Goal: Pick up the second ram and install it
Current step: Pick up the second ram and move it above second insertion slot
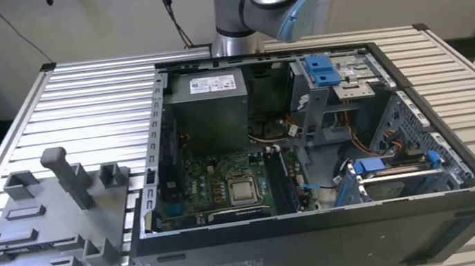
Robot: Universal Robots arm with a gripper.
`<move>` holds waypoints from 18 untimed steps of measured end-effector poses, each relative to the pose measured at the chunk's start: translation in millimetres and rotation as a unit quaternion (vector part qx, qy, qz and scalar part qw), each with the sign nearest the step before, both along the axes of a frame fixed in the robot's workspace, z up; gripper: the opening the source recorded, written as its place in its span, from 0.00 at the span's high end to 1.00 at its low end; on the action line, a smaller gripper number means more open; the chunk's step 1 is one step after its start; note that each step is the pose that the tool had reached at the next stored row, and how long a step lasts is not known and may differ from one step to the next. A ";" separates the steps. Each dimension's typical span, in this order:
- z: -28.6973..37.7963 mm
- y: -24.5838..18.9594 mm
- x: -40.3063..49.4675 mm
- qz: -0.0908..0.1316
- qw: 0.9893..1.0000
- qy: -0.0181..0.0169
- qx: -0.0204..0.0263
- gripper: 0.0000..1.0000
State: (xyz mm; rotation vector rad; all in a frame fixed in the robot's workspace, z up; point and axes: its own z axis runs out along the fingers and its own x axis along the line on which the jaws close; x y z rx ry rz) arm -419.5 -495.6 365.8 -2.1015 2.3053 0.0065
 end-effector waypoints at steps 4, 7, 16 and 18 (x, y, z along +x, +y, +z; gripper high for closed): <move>-0.4 -0.2 0.0 0.009 1.000 0.000 0.000 0.89; -0.8 -0.5 0.0 0.018 1.000 0.001 0.000 0.89; -1.8 -0.8 0.0 0.049 0.999 0.005 0.000 0.89; -1.7 -0.8 0.0 0.050 0.999 0.005 0.000 0.89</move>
